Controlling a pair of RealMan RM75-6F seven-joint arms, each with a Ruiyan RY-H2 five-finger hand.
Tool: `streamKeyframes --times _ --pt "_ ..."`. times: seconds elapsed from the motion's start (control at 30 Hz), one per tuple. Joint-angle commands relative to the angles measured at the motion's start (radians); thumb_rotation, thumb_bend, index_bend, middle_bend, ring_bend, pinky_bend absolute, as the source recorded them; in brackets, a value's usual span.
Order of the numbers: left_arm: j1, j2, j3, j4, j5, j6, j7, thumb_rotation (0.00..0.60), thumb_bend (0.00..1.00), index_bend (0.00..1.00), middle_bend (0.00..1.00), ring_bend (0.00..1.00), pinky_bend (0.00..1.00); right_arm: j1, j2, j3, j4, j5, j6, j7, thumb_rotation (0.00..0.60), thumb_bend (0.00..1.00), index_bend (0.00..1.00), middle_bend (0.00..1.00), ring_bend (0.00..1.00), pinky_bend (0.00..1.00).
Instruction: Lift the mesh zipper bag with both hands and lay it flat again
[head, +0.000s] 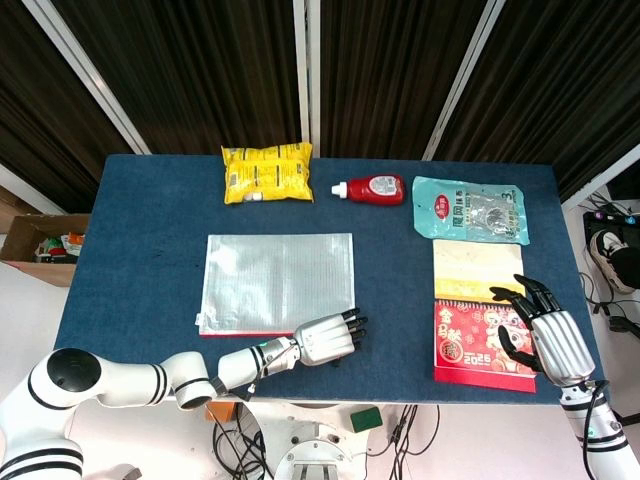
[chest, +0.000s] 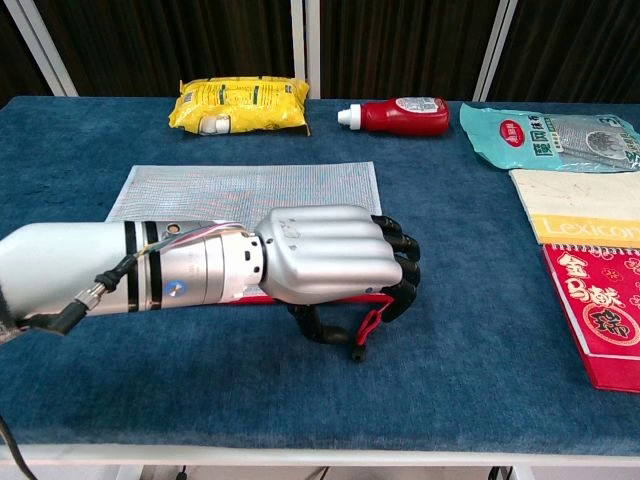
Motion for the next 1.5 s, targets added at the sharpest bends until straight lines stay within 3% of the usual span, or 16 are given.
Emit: streamKeyframes --times 0.03,0.87,1.13,1.33,1.5 --pt "-0.001 0.0 0.007 0.007 -0.003 0.0 -0.014 0.6 0.28 0.42 0.25 0.11 0.15 0.0 -0.003 0.0 0.002 0.0 -0.001 -0.001 0.6 0.48 0.23 0.34 0.06 0.16" --pt "-0.003 -0.022 0.041 0.037 -0.009 0.012 -0.041 0.6 0.28 0.52 0.25 0.11 0.14 -0.02 -0.004 -0.003 0.006 -0.006 0.023 0.003 0.6 0.48 0.23 0.34 0.06 0.13" --pt "0.004 -0.022 0.045 0.041 -0.005 0.034 -0.054 0.6 0.33 0.56 0.25 0.11 0.14 -0.02 -0.004 -0.003 0.002 -0.008 0.02 -0.003 0.6 0.48 0.23 0.34 0.06 0.13" --pt "0.024 -0.009 0.05 0.021 -0.002 0.075 -0.095 0.6 0.41 0.58 0.25 0.11 0.14 -0.017 0.002 -0.004 -0.005 -0.013 0.015 -0.008 0.6 0.48 0.23 0.34 0.06 0.12" --pt "0.08 0.022 0.037 -0.033 0.0 0.192 -0.131 0.6 0.42 0.59 0.25 0.11 0.14 -0.003 0.018 -0.005 -0.021 -0.023 -0.006 -0.022 0.6 0.49 0.23 0.34 0.06 0.12"
